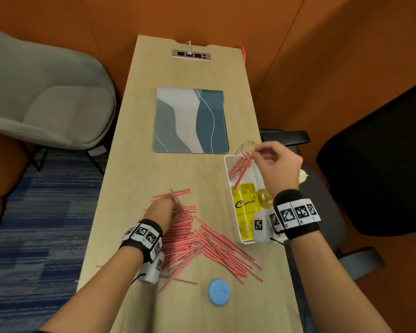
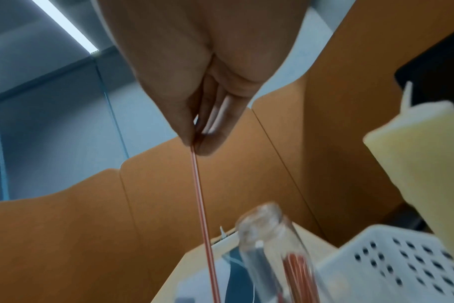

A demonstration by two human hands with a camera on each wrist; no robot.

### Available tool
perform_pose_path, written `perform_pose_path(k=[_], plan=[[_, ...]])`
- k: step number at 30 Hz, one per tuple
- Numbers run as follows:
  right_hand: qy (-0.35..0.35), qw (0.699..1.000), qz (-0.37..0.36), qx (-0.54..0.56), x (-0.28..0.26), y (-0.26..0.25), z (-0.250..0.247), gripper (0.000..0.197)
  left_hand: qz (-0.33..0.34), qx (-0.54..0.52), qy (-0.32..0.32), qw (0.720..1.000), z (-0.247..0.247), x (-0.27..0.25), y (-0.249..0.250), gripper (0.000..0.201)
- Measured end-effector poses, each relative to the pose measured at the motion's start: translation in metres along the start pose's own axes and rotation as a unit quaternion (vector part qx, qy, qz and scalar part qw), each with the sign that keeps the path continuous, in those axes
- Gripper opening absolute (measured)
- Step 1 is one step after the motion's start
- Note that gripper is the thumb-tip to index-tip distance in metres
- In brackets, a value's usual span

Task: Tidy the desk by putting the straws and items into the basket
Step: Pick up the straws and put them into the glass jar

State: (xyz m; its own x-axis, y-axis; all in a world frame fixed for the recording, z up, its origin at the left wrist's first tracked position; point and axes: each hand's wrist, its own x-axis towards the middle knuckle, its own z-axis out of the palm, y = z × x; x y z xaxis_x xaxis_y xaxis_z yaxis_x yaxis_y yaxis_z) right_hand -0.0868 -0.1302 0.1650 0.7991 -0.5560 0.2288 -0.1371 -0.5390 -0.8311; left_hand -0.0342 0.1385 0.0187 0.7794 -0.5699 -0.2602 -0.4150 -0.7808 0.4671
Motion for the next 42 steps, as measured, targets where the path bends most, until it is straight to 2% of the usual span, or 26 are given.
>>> perform_pose_path(k=[4, 6, 8, 10, 13, 15, 17, 18, 22, 25, 28, 33, 37, 39, 42], plan=[[0.1, 0.993, -0.059, 0.026, 0.037, -0.01, -0.019, 0.005, 0.045, -0.082, 0.101, 0.99, -0.039, 0.017, 0.022, 0.008], [0.139, 0.987, -0.08, 0.03, 0.052, -0.011, -0.025, 0.004, 0.053, -0.155, 0.15, 0.975, -0.062, 0.029, 0.04, 0.004], [0.151, 0.984, -0.088, 0.026, 0.064, -0.006, -0.023, 0.006, 0.065, -0.214, 0.197, 0.955, -0.084, 0.043, 0.058, 0.004], [0.122, 0.99, -0.072, 0.007, 0.071, 0.007, -0.014, 0.009, 0.088, -0.255, 0.222, 0.937, -0.103, 0.056, 0.076, 0.008], [0.047, 0.997, -0.047, -0.033, 0.067, 0.032, 0.002, 0.011, 0.128, -0.295, 0.22, 0.921, -0.125, 0.077, 0.104, 0.009], [0.046, 0.997, -0.04, -0.055, 0.057, 0.044, 0.004, 0.011, 0.155, -0.304, 0.211, 0.916, -0.133, 0.092, 0.122, 0.009], [0.046, 0.998, 0.004, -0.041, 0.039, 0.051, 0.002, 0.009, 0.18, -0.302, 0.204, 0.914, -0.137, 0.107, 0.139, 0.009], [0.021, 0.999, 0.032, -0.029, 0.026, 0.054, 0.002, 0.009, 0.19, -0.299, 0.199, 0.914, -0.137, 0.114, 0.147, 0.009], [-0.173, 0.979, 0.109, -0.02, -0.036, 0.065, 0.019, 0.007, 0.204, -0.273, 0.161, 0.926, -0.129, 0.138, 0.173, 0.009], [-0.315, 0.939, 0.113, -0.08, -0.081, 0.072, 0.039, 0.009, 0.192, -0.239, 0.117, 0.944, -0.114, 0.151, 0.179, 0.013], [-0.381, 0.908, 0.095, -0.147, -0.112, 0.079, 0.056, 0.015, 0.182, -0.189, 0.088, 0.961, -0.099, 0.153, 0.17, 0.021], [-0.385, 0.893, 0.09, -0.213, -0.137, 0.09, 0.083, 0.023, 0.15, -0.212, 0.107, 0.96, -0.082, 0.135, 0.13, 0.024], [-0.394, 0.869, 0.076, -0.289, -0.142, 0.094, 0.099, 0.03, 0.06, -0.228, 0.108, 0.966, -0.058, 0.104, 0.074, 0.016], [-0.408, 0.852, 0.063, -0.322, -0.145, 0.094, 0.104, 0.03, 0.009, -0.179, 0.077, 0.981, -0.042, 0.084, 0.046, 0.016], [-0.417, 0.838, 0.059, -0.347, -0.148, 0.096, 0.109, 0.029, -0.068, -0.098, -0.019, 0.993, -0.017, 0.05, 0.011, 0.012]])
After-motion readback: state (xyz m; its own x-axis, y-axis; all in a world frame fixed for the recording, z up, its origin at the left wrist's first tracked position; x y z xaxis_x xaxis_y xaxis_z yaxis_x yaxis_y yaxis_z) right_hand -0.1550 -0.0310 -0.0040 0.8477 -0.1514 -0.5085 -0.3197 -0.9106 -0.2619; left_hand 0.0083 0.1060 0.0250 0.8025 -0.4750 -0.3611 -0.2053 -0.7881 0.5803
